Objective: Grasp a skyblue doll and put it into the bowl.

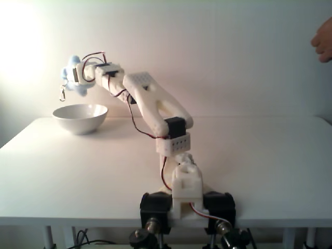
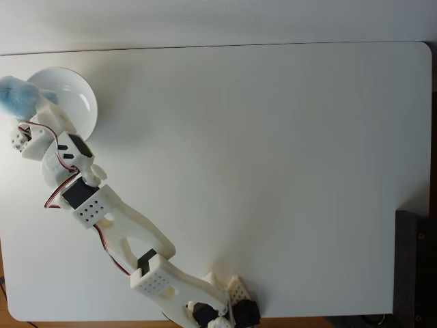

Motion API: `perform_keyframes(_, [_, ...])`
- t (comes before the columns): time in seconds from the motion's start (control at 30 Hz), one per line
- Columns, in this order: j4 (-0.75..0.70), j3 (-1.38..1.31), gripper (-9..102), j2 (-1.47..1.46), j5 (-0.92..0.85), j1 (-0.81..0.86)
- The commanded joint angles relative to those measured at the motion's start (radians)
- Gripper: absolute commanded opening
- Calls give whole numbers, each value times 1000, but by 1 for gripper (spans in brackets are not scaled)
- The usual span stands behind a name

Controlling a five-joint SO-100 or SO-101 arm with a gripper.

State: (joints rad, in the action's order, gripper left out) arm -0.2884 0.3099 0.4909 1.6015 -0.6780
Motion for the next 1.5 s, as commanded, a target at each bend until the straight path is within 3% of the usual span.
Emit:
perform_keyframes(0.0, [64, -51, 1, -14, 5, -12])
perform_keyframes(0.4, [328, -51, 1, -135, 6, 0])
perform_keyframes(0.6, [373, -40, 2, -146, 6, 2])
perform_keyframes(1.0, [373, -37, 25, -147, 8, 37])
perform_keyframes(1.47, [374, -38, 45, -147, 6, 55])
